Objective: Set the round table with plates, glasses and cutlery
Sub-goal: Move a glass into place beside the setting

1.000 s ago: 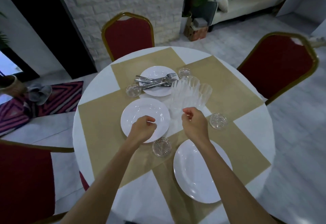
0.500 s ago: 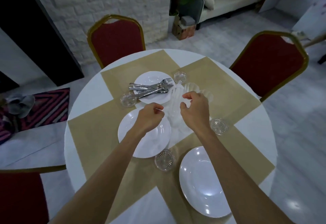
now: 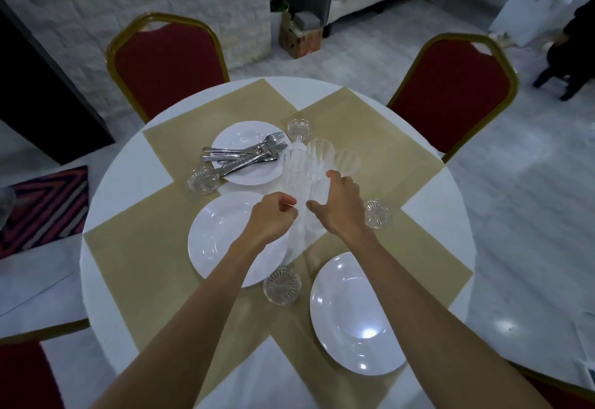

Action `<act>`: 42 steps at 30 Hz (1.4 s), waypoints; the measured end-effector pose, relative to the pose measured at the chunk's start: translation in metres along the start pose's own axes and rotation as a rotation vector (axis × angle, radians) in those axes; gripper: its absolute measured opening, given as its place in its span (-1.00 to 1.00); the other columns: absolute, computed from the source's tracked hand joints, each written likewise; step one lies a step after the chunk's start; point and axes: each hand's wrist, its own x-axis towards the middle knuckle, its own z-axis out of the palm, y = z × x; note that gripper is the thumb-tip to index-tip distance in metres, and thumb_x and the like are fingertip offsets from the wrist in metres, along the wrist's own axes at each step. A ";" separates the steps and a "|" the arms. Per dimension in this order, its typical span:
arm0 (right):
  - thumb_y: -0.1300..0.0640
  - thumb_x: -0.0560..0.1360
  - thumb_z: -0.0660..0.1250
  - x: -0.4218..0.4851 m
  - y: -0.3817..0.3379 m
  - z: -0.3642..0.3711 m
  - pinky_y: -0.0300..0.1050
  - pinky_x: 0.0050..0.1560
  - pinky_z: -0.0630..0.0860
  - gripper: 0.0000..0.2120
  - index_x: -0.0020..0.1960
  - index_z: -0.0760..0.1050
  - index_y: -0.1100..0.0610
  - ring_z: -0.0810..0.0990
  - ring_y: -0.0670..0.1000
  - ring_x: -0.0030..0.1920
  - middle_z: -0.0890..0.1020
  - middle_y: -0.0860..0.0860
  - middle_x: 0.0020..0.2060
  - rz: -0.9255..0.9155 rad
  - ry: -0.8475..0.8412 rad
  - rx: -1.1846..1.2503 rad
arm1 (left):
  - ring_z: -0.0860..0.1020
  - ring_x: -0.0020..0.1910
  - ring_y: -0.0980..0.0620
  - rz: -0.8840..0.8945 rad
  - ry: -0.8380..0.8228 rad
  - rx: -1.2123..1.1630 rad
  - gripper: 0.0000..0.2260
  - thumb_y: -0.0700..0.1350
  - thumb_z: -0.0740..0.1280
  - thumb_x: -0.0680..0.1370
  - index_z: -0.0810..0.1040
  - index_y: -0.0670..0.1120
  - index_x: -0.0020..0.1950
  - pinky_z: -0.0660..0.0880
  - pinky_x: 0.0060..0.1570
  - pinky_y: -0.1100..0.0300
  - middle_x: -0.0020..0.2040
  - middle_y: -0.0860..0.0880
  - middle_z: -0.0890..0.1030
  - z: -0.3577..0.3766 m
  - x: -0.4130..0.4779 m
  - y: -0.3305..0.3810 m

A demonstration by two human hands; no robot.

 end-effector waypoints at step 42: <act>-0.04 0.35 0.58 -0.030 0.099 -0.084 -0.01 0.18 0.50 -0.28 0.39 0.33 0.09 0.50 0.04 0.24 0.52 -0.03 0.26 -0.024 0.087 0.205 | 0.53 0.03 0.12 0.185 -0.026 0.076 -0.46 -0.18 0.41 0.48 0.40 -0.04 0.45 0.34 -0.16 0.53 0.24 -0.01 0.58 0.117 -0.027 0.066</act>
